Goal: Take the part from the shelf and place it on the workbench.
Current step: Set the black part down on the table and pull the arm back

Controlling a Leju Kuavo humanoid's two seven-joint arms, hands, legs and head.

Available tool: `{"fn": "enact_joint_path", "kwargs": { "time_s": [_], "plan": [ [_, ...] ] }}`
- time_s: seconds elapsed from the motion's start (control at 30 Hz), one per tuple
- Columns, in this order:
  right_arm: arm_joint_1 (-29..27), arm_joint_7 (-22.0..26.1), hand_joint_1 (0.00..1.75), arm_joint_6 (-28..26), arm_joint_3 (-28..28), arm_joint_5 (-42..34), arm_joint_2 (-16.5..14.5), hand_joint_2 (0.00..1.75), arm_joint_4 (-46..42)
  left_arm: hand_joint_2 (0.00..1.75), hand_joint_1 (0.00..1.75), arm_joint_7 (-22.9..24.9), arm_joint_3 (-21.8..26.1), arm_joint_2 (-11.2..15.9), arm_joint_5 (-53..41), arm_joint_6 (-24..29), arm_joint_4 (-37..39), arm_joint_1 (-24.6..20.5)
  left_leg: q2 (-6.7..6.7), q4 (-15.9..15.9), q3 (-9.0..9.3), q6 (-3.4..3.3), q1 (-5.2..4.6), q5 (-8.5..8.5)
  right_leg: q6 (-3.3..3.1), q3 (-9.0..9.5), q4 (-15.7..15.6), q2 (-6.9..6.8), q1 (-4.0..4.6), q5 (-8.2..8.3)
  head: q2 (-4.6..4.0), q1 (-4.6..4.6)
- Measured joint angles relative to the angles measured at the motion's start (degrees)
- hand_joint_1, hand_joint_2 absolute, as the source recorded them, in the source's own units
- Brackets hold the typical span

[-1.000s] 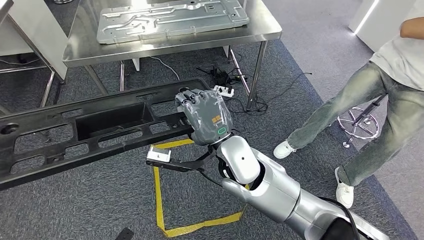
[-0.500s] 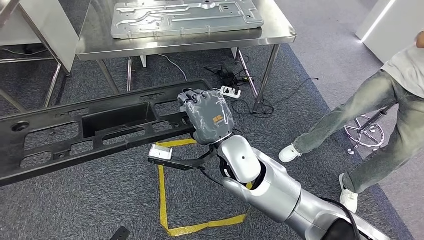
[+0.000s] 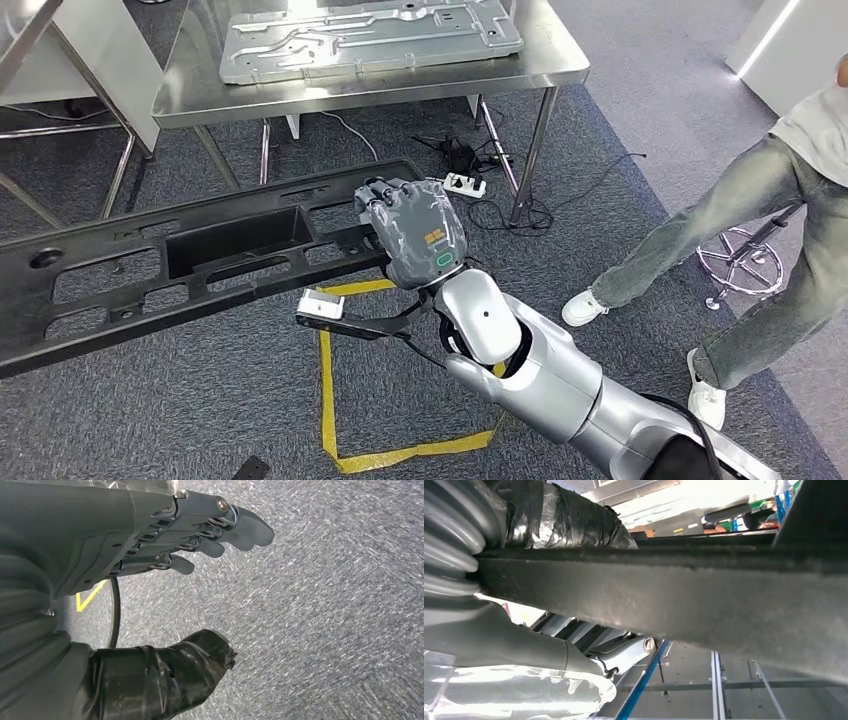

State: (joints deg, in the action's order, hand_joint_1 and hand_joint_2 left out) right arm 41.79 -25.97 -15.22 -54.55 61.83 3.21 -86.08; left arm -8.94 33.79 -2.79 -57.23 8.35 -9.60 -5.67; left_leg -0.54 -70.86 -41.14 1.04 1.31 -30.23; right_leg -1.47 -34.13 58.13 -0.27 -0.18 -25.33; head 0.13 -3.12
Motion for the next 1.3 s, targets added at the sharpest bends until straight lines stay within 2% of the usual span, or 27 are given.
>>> {"fn": "enact_joint_path", "kwargs": {
  "time_s": [0.03,0.1,0.13,0.2,0.27,0.33,0.4,0.43,0.47,0.5,0.57,0.6,0.63,0.73,0.8,0.83,0.9,0.93,0.97,1.0,1.03,1.07,1.1,1.13,1.23,1.3],
  "plan": [
    [0.0,0.0,1.75,0.1,0.0,0.0,0.0,1.75,0.0,1.75,0.0,0.0,0.0,0.0,0.0,0.0,0.0,0.0,0.16,3.9,1.85,-0.02,0.02,1.8,0.17,-0.01,0.3,0.0,-0.04,-0.19,0.0,0.0],
    [0.1,0.0,1.75,0.1,0.0,0.1,0.0,1.75,0.1,1.75,0.0,0.0,0.0,0.0,0.0,0.0,0.0,-0.2,0.36,10.1,4.94,-0.36,-0.16,3.65,0.68,-0.28,0.9,0.01,0.14,-0.6,0.0,-0.05],
    [0.2,0.0,1.75,0.1,0.0,0.1,0.0,1.75,0.1,1.75,0.0,0.0,0.0,0.0,0.0,0.0,0.0,-0.2,0.35,11.2,5.45,-0.63,-0.27,3.61,0.91,-0.41,1.1,0.01,0.25,-0.7,0.0,-0.08],
    [0.2,0.0,1.75,0.1,0.0,0.2,0.0,1.75,0.0,1.75,0.0,0.0,0.0,0.0,0.0,0.0,0.0,-0.1,0.2,11.3,5.47,-1.32,-0.35,3.56,1.32,-0.5,1.1,0.0,0.35,-0.71,0.0,-0.1],
    [0.3,0.0,1.75,0.1,0.0,0.4,0.0,1.75,0.0,1.75,0.0,0.0,0.0,0.0,-0.1,0.0,0.0,-0.1,0.17,11.6,5.69,-1.96,-0.19,3.68,1.87,-0.9,2.1,0.05,0.22,-1.49,0.0,-0.01],
    [0.3,0.0,1.75,0.1,0.0,0.5,0.0,1.75,0.0,1.75,0.0,0.0,0.0,0.0,-0.2,0.0,0.0,-0.1,0.17,11.8,5.9,-2.47,-0.05,3.69,2.43,-3.44,7.3,0.12,0.04,-4.24,0.0,0.24],
    [0.1,0.0,1.75,0.1,0.0,0.6,0.0,1.75,0.1,1.75,0.0,0.1,0.0,0.0,-0.2,0.0,0.0,-0.1,0.14,11.8,5.96,-2.73,-0.09,3.55,2.74,-7.51,15.0,0.13,-0.1,-7.05,0.0,0.39],
    [0.0,0.0,1.75,0.1,0.0,0.6,0.1,1.75,0.1,1.75,0.0,0.2,0.0,0.0,-0.2,0.0,0.0,-0.1,0.1,11.8,6.04,-2.8,-0.11,3.45,2.8,-8.91,17.3,0.13,-0.17,-7.34,0.0,0.38],
    [-0.1,0.0,1.75,0.1,0.0,0.7,0.1,1.75,0.1,1.75,0.0,0.3,0.0,0.0,-0.2,0.0,0.0,-0.1,0.02,11.8,6.18,-2.82,-0.12,3.34,2.77,-9.34,17.5,0.14,-0.23,-6.52,0.0,0.39],
    [-0.2,0.0,1.75,0.1,0.0,0.7,0.1,1.75,0.2,1.75,0.0,0.3,0.0,0.0,-0.2,0.0,0.0,-0.1,-0.09,11.8,6.39,-2.77,-0.13,3.2,2.64,-8.63,15.4,0.14,-0.27,-4.71,0.0,0.39],
    [-0.1,0.0,1.75,0.1,0.0,0.7,0.1,1.75,0.2,1.75,0.0,0.4,0.0,0.0,-0.2,0.0,0.0,-0.1,-0.3,11.7,6.8,-2.5,-0.2,2.82,2.14,-5.35,7.9,0.25,-0.21,-0.51,0.0,0.39],
    [0.0,0.0,1.75,0.1,0.0,0.7,0.1,1.75,0.2,1.75,0.0,0.4,0.0,0.0,-0.2,0.0,0.0,-0.1,-0.39,11.7,6.87,-2.25,-0.27,2.65,1.89,-3.81,4.5,0.32,-0.1,0.6,0.0,0.38],
    [0.0,0.0,1.75,0.1,0.0,0.7,0.1,1.75,0.2,1.75,0.0,0.4,0.0,0.0,-0.2,0.0,0.0,-0.1,-0.45,11.7,6.86,-1.98,-0.31,2.57,1.71,-2.86,2.4,0.38,0.05,0.95,0.0,0.36],
    [0.0,0.0,1.75,0.0,0.0,0.7,0.1,1.75,0.2,1.75,0.0,0.4,0.0,0.0,-0.2,-0.1,0.0,-0.1,-0.45,12.0,6.92,-1.03,-0.22,2.34,1.18,-2.09,1.0,0.44,0.13,0.52,0.0,0.34],
    [0.1,0.0,1.75,-0.1,0.0,0.8,0.1,1.75,0.2,1.75,0.0,0.5,0.0,0.0,-0.3,-0.1,0.0,-0.1,-0.18,9.7,5.99,-0.48,-0.13,0.99,0.61,-1.31,0.3,0.41,-0.11,0.45,0.0,0.23],
    [0.1,0.0,1.75,-0.2,0.0,0.8,0.1,1.75,0.2,1.75,0.0,0.5,0.0,0.0,-0.3,-0.1,0.0,-0.2,-0.04,6.8,4.55,-0.28,-0.08,-0.3,0.32,-0.89,0.1,0.37,-0.14,0.32,0.0,0.17],
    [0.0,0.1,1.75,-0.4,0.0,0.8,0.1,1.75,0.2,1.75,0.0,0.6,0.0,0.0,-0.3,-0.2,0.0,-0.1,0.06,-0.6,0.36,0.02,-0.1,-2.78,-0.11,-0.36,0.1,0.32,0.04,-0.19,0.0,0.08],
    [-0.2,0.1,1.75,-0.4,0.0,0.8,0.1,1.75,0.2,1.75,0.0,0.6,0.0,0.0,-0.3,-0.3,0.0,0.0,0.07,-3.0,-1.33,0.09,-0.1,-2.96,-0.21,-0.05,0.1,0.32,0.11,-0.51,0.0,0.08],
    [-0.3,0.2,1.75,-0.4,0.0,0.8,0.1,1.75,0.2,1.75,0.0,0.6,0.0,0.0,-0.3,-0.3,0.0,0.1,0.08,-3.4,-2.07,0.09,-0.1,-1.96,-0.23,0.33,0.2,0.35,0.16,-0.87,0.0,0.08],
    [-0.4,0.2,1.75,-0.4,0.0,0.8,0.1,1.75,0.2,1.75,0.0,0.6,0.0,0.0,-0.3,-0.3,0.0,0.2,0.09,-1.6,-1.67,0.01,-0.1,0.05,-0.2,0.79,0.3,0.38,0.18,-1.27,0.0,0.07],
    [-0.4,0.2,1.75,-0.4,0.0,0.8,0.1,1.75,0.2,1.75,0.0,0.6,0.0,0.0,-0.3,-0.3,0.0,0.2,0.13,2.1,-0.34,-0.16,-0.11,2.64,-0.1,1.32,0.4,0.42,0.19,-1.74,0.0,0.07],
    [-0.4,0.2,1.75,-0.4,0.0,0.8,0.1,1.75,0.2,1.75,0.0,0.6,0.0,0.0,-0.3,-0.3,0.0,0.2,0.18,5.7,1.31,-0.36,-0.23,4.39,0.08,1.76,0.5,0.43,0.26,-2.19,0.0,0.09],
    [-0.3,0.2,1.75,-0.4,0.0,0.8,0.1,1.75,0.2,1.75,0.0,0.6,0.0,0.0,-0.3,-0.3,0.0,0.1,0.2,8.8,2.75,-0.63,-0.38,5.34,0.32,2.06,0.6,0.47,0.35,-2.58,0.0,0.1],
    [-0.3,0.2,1.75,-0.4,0.0,0.8,0.1,1.75,0.2,1.75,0.0,0.6,0.0,0.0,-0.3,-0.3,0.0,0.1,0.22,10.7,3.67,-0.89,-0.54,5.54,0.59,2.23,0.6,0.47,0.43,-2.83,0.0,0.13],
    [-0.3,0.2,1.75,-0.5,0.0,0.8,0.1,1.75,0.2,1.75,0.0,0.6,0.0,0.0,-0.3,-0.4,0.0,0.1,0.14,11.8,4.47,-1.78,-0.53,4.72,1.3,2.39,0.7,0.48,0.57,-3.02,0.0,0.16],
    [-0.2,0.2,1.75,-0.5,0.0,0.6,0.1,1.75,0.1,1.75,0.0,0.7,0.0,0.0,-0.3,-0.4,0.0,0.2,0.09,12.2,5.47,-2.46,-0.23,4.33,1.81,1.2,3.4,0.47,0.52,-3.61,0.0,0.32]
  ]
}}
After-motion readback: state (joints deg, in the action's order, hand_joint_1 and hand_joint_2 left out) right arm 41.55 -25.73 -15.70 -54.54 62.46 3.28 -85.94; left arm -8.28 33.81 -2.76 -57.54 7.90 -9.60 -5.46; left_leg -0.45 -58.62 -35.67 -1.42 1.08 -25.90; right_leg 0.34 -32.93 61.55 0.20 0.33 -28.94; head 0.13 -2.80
